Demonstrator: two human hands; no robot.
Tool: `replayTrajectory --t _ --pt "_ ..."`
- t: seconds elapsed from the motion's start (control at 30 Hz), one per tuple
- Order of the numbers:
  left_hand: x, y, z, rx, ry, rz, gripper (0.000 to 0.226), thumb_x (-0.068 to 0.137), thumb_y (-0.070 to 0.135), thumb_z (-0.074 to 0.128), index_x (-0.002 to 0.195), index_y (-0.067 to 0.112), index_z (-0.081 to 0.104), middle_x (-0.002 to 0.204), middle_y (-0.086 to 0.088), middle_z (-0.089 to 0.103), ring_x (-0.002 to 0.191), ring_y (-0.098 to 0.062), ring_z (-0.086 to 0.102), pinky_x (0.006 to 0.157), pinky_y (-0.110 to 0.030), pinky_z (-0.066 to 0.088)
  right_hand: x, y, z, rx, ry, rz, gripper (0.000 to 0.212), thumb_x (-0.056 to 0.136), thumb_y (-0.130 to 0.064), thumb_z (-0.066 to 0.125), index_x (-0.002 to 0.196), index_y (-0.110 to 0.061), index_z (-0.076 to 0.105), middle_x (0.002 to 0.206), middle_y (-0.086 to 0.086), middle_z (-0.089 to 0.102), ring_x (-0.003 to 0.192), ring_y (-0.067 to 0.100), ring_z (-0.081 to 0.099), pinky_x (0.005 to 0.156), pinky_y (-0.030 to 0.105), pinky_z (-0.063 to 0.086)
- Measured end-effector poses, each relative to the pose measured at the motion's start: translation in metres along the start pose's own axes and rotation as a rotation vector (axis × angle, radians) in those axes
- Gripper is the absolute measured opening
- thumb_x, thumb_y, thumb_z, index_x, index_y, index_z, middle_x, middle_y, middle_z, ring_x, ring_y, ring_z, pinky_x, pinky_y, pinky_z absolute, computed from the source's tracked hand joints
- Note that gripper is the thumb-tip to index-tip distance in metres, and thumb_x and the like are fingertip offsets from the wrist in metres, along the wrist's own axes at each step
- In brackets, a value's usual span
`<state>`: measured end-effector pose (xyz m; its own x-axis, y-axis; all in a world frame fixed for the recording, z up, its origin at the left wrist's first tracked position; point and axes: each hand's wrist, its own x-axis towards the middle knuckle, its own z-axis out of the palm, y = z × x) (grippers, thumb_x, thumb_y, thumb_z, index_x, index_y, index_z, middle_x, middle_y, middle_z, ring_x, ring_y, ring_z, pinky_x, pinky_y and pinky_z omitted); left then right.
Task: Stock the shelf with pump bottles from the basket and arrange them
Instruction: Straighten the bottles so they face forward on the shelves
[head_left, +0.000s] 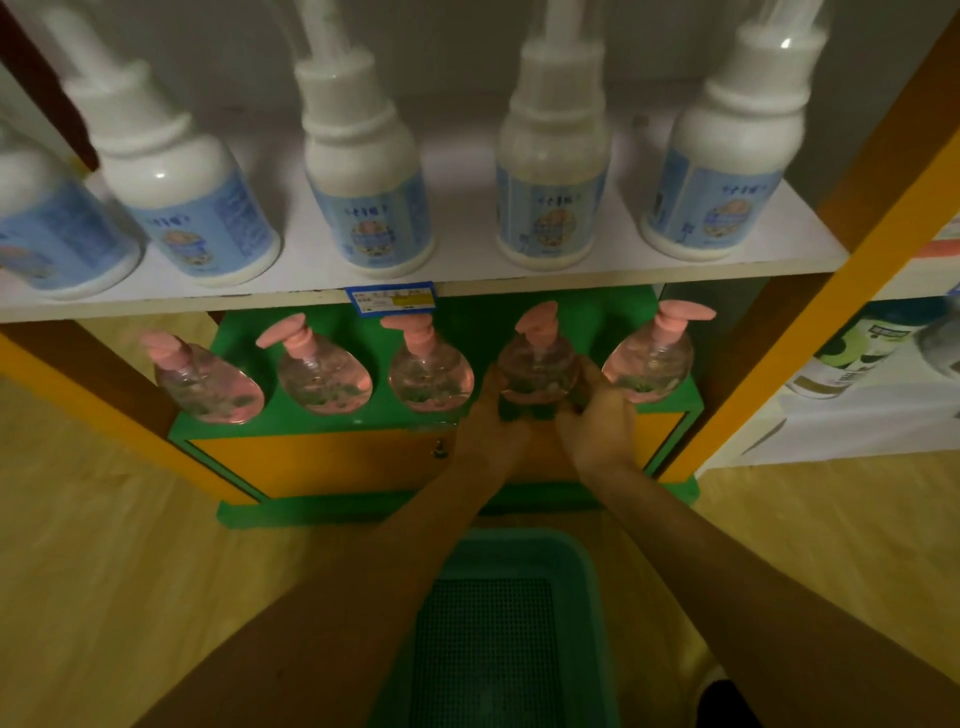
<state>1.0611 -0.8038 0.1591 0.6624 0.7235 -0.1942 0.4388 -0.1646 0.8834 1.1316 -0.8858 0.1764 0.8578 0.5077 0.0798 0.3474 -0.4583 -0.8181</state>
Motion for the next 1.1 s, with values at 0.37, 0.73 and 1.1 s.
replayTrajectory --t 0.37,0.73,1.1 --pt "-0.013 -0.004 -0.004 0.018 0.063 0.027 0.056 0.090 0.004 0.047 0.142 0.018 0.034 0.129 -0.004 0.054 0.108 -0.016 0.054 0.091 -0.020 0.036 -0.005 -0.004 0.008 -0.003 0.177 0.001 0.037 0.084 0.008 0.054 0.120 0.000 0.055 0.112 0.019 0.062 0.104 0.032 0.059 0.093 0.041 0.050" --pt "-0.023 -0.027 -0.079 0.020 0.323 -0.101 0.029 0.087 0.010 0.057 0.116 0.008 0.050 0.110 -0.011 0.062 0.098 -0.025 0.059 0.076 -0.024 0.044 -0.040 -0.049 0.072 0.125 -0.091 -0.098 0.035 0.083 0.005 0.053 0.116 -0.006 0.059 0.103 0.012 0.068 0.090 0.022 0.062 0.081 0.032 0.051" --pt "-0.011 -0.047 -0.094 -0.169 0.124 -0.003 0.060 0.085 0.007 0.057 0.140 0.024 0.037 0.127 -0.002 0.059 0.092 -0.005 0.055 0.071 -0.012 0.041 -0.022 -0.046 0.096 0.085 -0.087 -0.021 0.045 0.084 0.005 0.054 0.127 -0.007 0.054 0.110 0.011 0.068 0.097 0.023 0.062 0.080 0.023 0.047"
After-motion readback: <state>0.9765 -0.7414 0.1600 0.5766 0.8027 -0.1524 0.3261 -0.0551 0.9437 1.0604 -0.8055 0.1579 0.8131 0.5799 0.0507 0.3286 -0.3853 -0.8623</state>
